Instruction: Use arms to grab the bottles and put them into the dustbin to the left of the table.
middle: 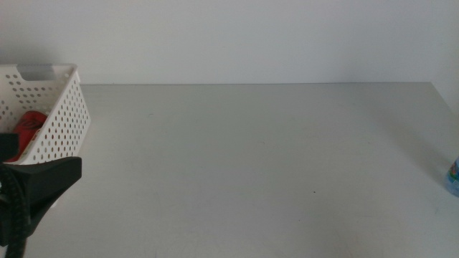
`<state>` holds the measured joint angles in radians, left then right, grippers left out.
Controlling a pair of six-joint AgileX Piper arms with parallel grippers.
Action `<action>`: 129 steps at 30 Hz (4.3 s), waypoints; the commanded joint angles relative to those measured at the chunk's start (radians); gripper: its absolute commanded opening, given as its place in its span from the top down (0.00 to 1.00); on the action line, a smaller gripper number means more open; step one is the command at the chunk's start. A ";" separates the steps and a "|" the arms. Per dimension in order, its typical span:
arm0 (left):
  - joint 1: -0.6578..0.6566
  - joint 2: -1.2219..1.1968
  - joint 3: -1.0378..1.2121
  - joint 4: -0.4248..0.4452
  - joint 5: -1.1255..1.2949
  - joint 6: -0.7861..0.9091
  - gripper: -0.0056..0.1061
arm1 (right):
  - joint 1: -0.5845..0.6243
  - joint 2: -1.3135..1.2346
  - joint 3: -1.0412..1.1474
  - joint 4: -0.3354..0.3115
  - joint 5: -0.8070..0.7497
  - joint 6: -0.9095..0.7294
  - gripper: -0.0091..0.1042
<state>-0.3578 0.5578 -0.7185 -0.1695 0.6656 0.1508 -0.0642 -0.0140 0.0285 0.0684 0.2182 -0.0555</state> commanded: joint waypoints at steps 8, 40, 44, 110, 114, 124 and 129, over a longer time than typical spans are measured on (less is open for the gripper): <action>-0.003 0.002 -0.026 -0.007 -0.074 -0.012 0.13 | -0.004 0.133 -0.010 -0.021 -0.311 -0.068 0.30; -0.003 0.002 -0.026 -0.007 -0.074 -0.012 0.13 | -0.070 1.200 -0.012 -0.021 -1.265 -0.063 0.30; -0.003 0.002 -0.026 -0.007 -0.074 -0.012 0.13 | -0.173 1.242 -0.012 -0.092 -1.311 -0.060 0.30; -0.003 0.002 -0.026 -0.007 -0.074 -0.012 0.13 | 0.249 1.817 -0.799 -0.239 -1.284 0.083 0.93; -0.003 0.002 -0.026 -0.007 -0.074 -0.012 0.13 | 0.384 1.900 -1.051 -0.329 -1.098 0.200 0.93; -0.003 0.002 -0.026 -0.007 -0.074 -0.012 0.13 | 0.583 2.177 -1.463 -0.472 -0.932 0.351 0.93; -0.003 0.002 -0.026 -0.007 -0.074 -0.012 0.13 | 0.631 2.217 -1.499 -0.469 -0.927 0.351 0.93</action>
<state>-0.3578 0.5578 -0.7174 -0.1656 0.6652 0.1508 0.5557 2.2734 -1.4275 -0.4158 -0.5992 0.2946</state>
